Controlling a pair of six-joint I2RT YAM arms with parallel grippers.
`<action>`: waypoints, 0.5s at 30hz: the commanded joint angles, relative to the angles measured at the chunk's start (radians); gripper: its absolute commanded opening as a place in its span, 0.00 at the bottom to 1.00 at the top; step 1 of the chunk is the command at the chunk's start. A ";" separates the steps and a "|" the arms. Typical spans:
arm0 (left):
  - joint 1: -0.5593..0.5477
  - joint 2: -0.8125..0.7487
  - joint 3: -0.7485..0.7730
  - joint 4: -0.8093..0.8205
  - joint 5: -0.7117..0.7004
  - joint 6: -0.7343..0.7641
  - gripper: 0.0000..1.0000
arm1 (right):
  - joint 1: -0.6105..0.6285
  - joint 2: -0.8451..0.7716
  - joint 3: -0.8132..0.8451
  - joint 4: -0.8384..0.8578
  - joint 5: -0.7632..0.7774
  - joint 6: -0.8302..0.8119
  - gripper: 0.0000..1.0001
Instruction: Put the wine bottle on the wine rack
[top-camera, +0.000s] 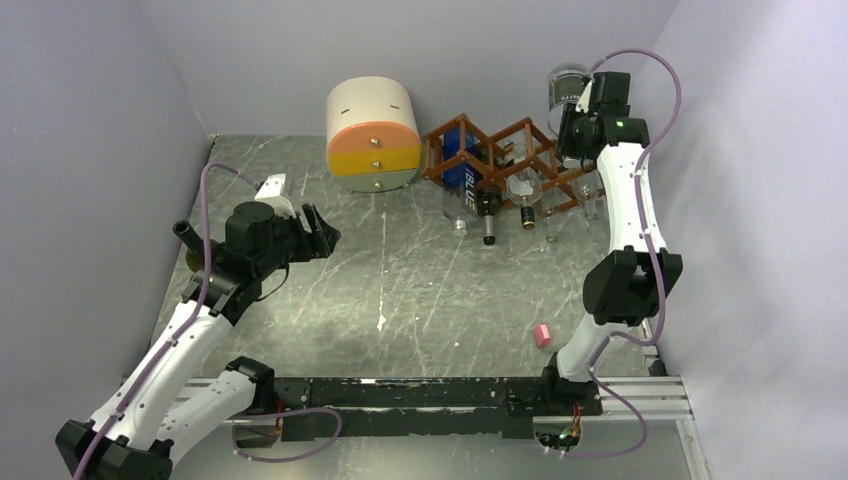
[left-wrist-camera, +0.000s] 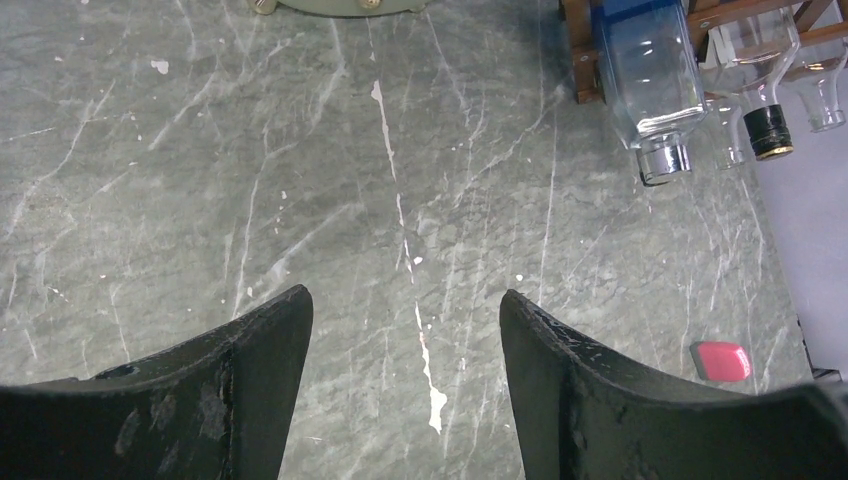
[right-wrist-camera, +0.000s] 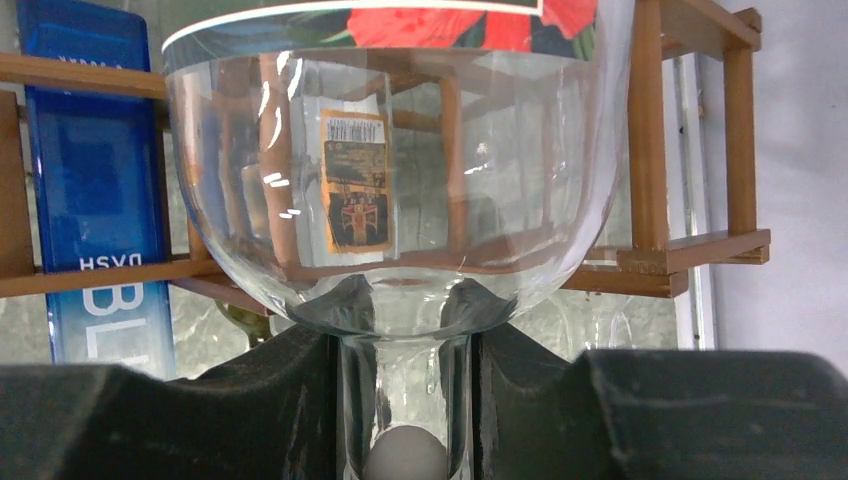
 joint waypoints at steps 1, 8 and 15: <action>-0.002 0.001 -0.003 0.036 0.030 0.016 0.73 | -0.015 0.016 0.129 0.057 -0.072 -0.062 0.00; -0.002 0.009 -0.006 0.038 0.041 0.016 0.73 | -0.015 0.000 0.060 0.070 -0.026 -0.076 0.00; -0.002 0.011 -0.008 0.028 0.033 0.016 0.73 | -0.015 0.035 0.070 0.039 -0.034 -0.081 0.01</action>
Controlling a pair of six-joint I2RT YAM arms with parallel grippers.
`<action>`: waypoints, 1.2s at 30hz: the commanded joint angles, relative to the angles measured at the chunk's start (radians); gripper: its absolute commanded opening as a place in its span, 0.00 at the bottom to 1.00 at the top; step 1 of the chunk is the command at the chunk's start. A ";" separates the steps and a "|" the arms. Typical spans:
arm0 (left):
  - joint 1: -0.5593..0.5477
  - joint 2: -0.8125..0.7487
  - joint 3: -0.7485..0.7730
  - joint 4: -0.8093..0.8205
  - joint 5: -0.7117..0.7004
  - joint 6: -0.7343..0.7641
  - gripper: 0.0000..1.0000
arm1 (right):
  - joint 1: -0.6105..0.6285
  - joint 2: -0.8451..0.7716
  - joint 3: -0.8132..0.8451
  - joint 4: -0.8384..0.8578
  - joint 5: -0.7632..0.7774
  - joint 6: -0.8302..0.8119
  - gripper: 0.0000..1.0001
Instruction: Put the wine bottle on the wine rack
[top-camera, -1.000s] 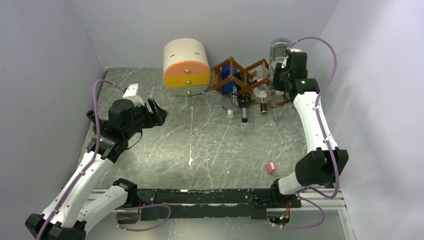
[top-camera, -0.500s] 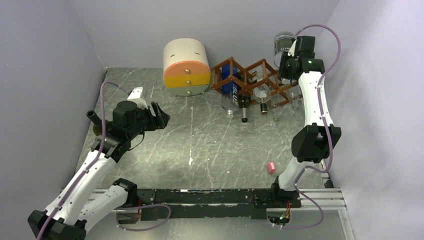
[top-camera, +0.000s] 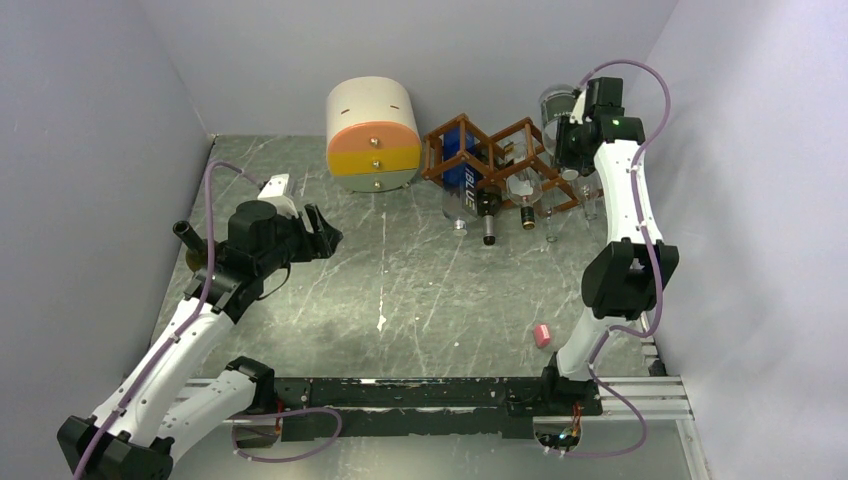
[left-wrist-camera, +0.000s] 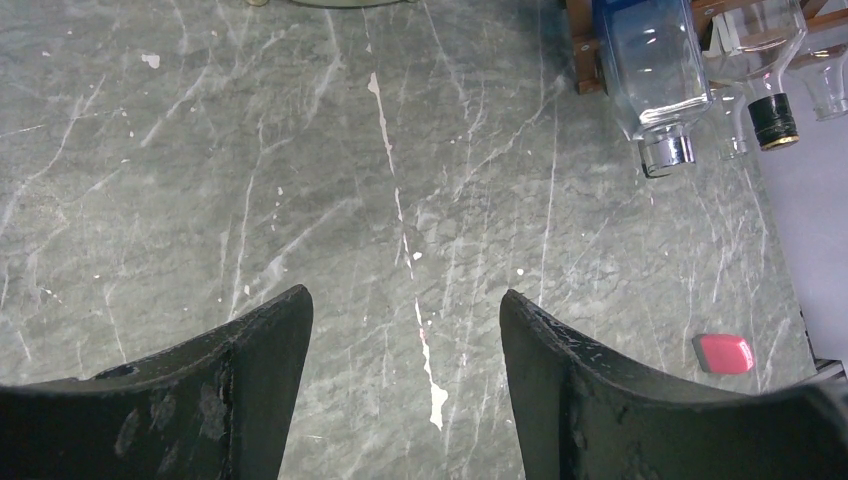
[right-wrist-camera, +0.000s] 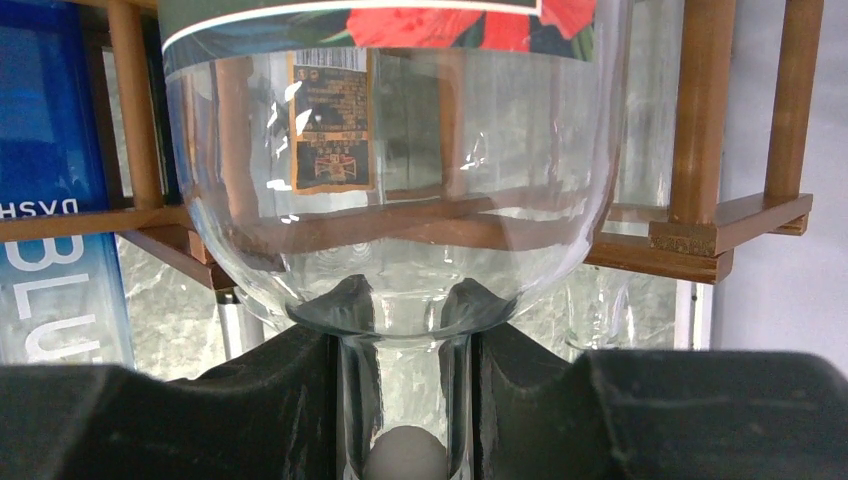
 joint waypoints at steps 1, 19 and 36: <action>-0.002 -0.008 -0.009 0.025 0.018 0.008 0.73 | -0.007 -0.025 0.042 0.156 -0.008 -0.028 0.03; -0.002 0.012 0.002 0.016 0.029 0.019 0.73 | 0.014 -0.027 -0.048 0.135 0.102 -0.025 0.37; -0.002 0.013 0.013 0.014 0.025 0.023 0.73 | 0.021 -0.136 -0.117 0.210 0.108 -0.016 0.73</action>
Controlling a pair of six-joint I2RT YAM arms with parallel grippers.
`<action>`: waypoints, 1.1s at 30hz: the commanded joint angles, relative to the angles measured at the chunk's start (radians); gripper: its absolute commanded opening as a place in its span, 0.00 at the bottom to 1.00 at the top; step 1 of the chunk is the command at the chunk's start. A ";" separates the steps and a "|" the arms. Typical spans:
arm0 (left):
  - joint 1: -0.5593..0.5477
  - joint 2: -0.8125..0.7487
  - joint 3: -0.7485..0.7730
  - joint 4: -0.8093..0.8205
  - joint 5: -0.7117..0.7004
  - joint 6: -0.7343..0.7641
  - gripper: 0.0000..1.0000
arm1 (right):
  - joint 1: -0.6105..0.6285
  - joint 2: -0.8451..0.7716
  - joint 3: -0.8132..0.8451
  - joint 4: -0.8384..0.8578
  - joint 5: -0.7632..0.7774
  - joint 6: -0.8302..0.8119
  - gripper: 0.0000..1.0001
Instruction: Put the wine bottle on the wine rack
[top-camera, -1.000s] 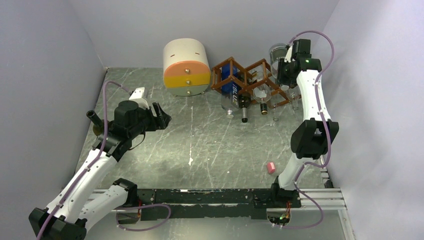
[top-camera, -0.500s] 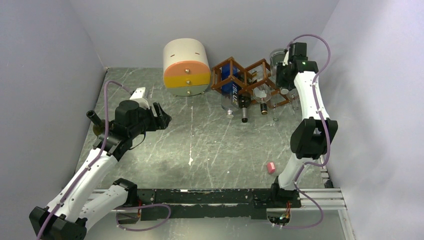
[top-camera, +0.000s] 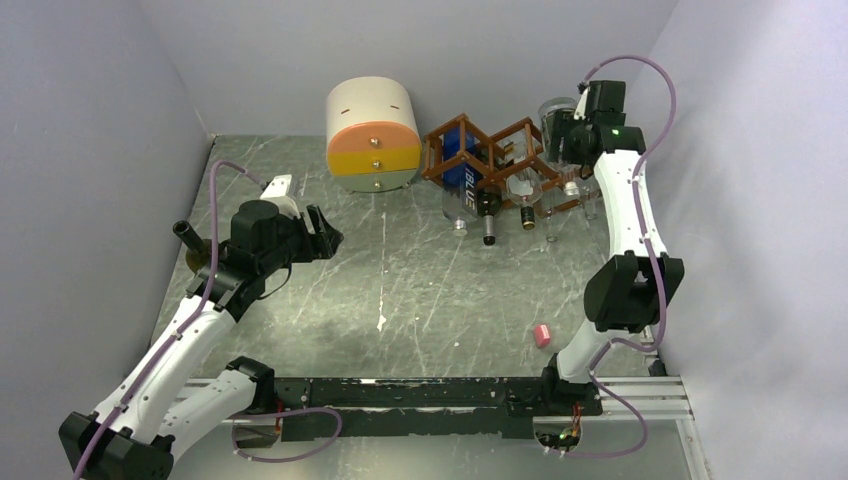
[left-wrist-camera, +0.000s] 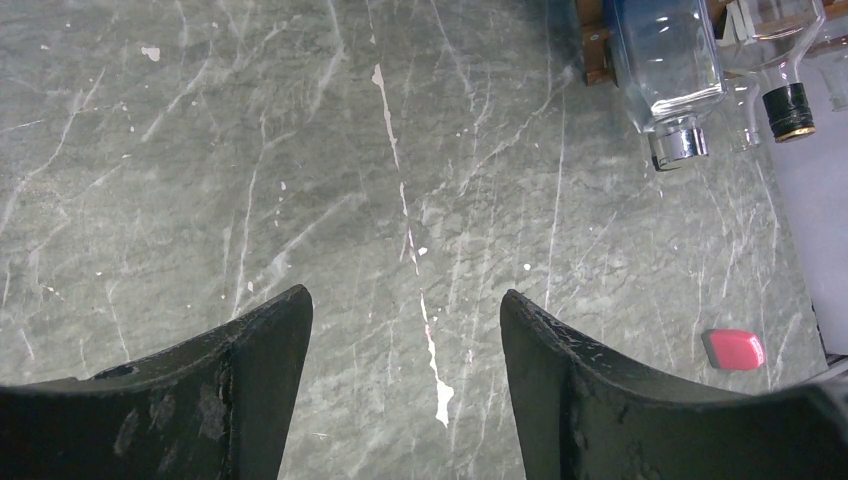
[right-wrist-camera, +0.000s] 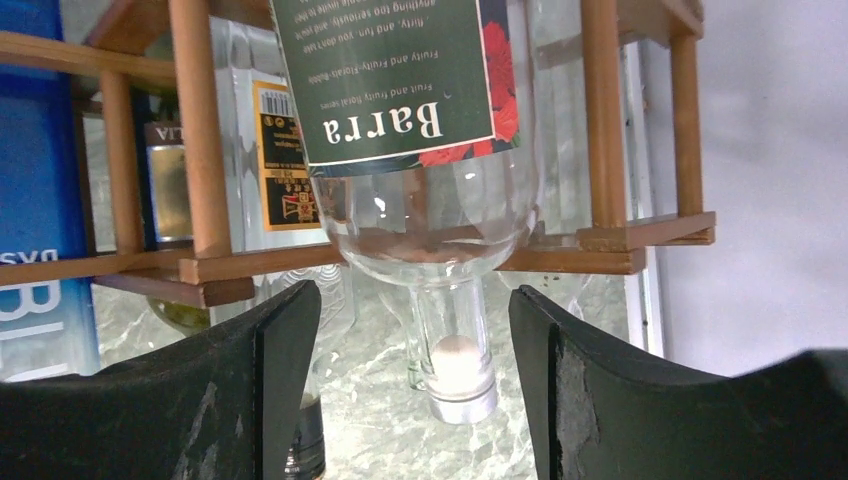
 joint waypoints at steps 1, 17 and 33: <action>-0.002 0.000 0.019 0.013 0.022 0.013 0.73 | 0.003 -0.066 -0.005 0.058 0.002 0.005 0.73; -0.002 0.010 0.033 0.001 0.020 0.015 0.73 | 0.003 -0.126 -0.235 0.123 0.044 0.036 0.71; -0.002 0.013 0.030 0.004 0.023 0.015 0.73 | 0.003 -0.110 -0.282 0.141 0.096 0.005 0.40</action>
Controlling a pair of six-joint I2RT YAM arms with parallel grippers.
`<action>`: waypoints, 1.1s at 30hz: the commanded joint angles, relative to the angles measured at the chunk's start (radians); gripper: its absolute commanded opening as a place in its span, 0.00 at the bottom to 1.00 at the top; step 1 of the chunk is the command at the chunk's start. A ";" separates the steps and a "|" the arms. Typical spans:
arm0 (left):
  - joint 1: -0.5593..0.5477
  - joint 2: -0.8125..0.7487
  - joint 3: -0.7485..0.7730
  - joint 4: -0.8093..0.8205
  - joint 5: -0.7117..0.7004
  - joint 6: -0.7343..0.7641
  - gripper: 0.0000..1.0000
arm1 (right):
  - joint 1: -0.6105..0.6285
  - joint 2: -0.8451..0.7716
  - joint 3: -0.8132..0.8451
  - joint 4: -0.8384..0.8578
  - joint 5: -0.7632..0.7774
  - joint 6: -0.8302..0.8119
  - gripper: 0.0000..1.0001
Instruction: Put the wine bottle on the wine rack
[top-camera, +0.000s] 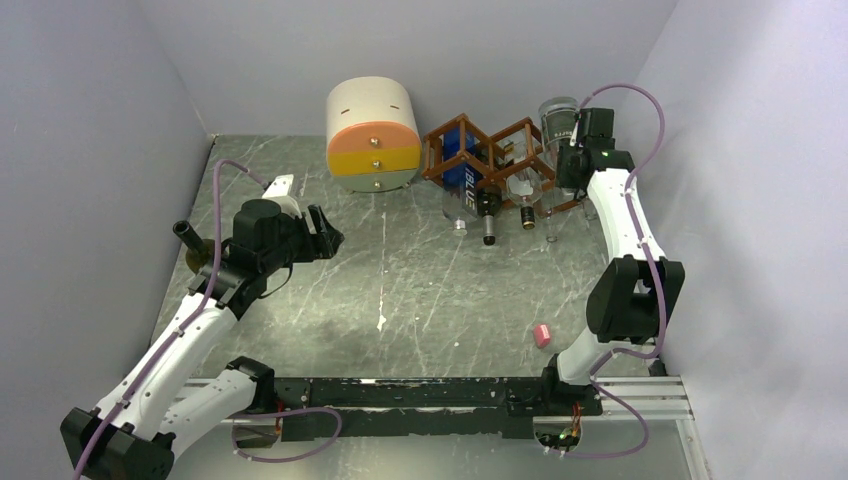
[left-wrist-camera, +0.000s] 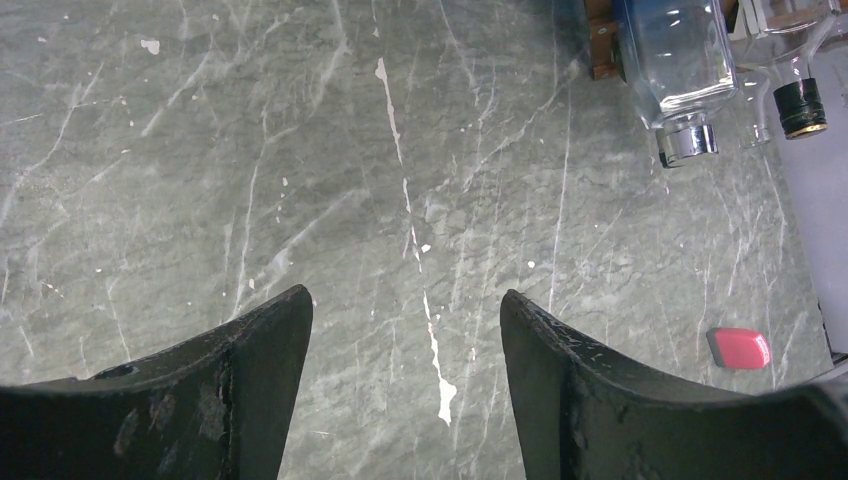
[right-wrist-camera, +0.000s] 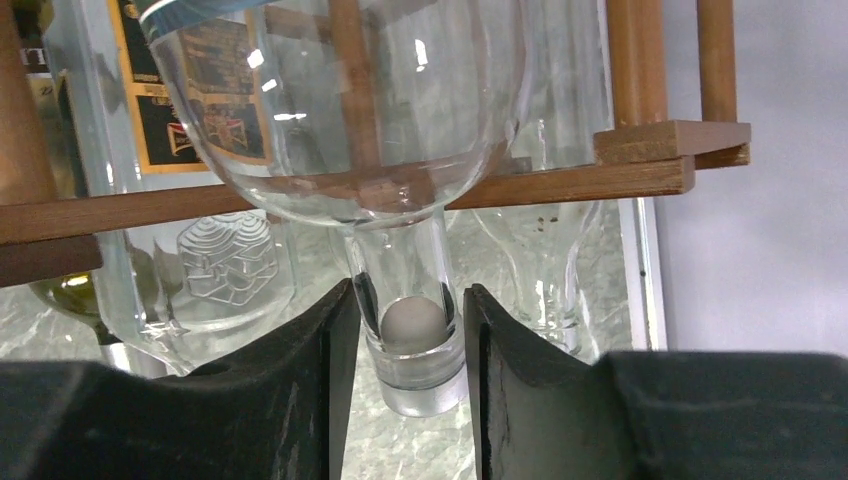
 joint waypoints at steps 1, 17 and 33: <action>-0.002 -0.004 0.029 0.006 0.023 0.013 0.73 | 0.005 -0.022 -0.018 0.023 0.023 -0.015 0.37; -0.002 -0.008 0.021 0.008 0.031 0.006 0.73 | 0.006 -0.128 -0.022 0.032 0.060 -0.038 0.00; -0.001 0.002 0.025 0.005 0.034 0.010 0.73 | 0.008 -0.229 -0.128 0.061 0.101 -0.073 0.17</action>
